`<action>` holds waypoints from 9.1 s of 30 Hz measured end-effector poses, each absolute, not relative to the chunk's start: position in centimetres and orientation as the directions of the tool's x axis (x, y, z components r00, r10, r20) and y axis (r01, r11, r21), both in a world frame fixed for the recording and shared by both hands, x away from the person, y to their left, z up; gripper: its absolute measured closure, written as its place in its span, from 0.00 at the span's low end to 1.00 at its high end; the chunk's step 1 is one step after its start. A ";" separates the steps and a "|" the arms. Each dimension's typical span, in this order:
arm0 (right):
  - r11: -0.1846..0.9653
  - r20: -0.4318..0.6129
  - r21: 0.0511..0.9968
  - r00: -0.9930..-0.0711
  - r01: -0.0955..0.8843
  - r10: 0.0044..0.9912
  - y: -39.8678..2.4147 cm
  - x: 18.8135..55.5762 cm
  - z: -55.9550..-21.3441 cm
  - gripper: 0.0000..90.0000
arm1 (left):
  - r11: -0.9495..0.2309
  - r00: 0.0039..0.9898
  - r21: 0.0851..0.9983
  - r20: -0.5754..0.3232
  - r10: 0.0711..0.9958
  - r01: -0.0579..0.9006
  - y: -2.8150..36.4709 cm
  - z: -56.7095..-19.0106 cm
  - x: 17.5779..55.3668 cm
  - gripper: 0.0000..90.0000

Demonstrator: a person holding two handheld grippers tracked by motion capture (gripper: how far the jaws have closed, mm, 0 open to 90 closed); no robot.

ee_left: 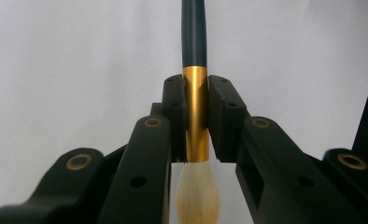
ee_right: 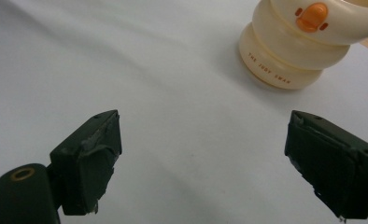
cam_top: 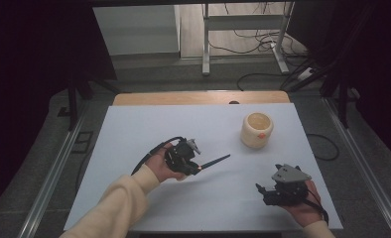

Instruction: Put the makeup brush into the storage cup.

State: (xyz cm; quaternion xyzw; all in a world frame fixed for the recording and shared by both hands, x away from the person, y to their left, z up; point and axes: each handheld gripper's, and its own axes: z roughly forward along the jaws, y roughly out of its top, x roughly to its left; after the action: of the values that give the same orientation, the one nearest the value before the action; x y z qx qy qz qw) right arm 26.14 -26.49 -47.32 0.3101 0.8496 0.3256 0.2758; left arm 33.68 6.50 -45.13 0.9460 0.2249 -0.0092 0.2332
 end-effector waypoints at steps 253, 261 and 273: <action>0.931 -0.712 0.362 -0.657 -0.044 0.245 -15.8 28.0 -48.1 0.88 | -0.539 0.786 0.681 -0.089 0.612 0.497 13.9 -45.6 30.4 0.25; 0.928 -0.710 0.371 -0.655 -0.036 0.258 -15.9 28.0 -48.0 0.88 | -0.525 0.771 0.678 -0.100 0.629 0.515 14.6 -46.3 30.1 0.25; 0.922 -0.709 0.386 -0.649 -0.031 0.275 -16.1 28.1 -47.6 0.88 | -0.510 0.747 0.663 -0.115 0.655 0.549 16.1 -47.7 29.4 0.24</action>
State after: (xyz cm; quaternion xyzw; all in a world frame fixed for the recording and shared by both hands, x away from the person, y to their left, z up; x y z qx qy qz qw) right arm 28.06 -16.12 -47.62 0.0688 0.8890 0.1850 0.4133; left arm 29.40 16.12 -47.72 0.8655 0.3477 0.0753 0.3525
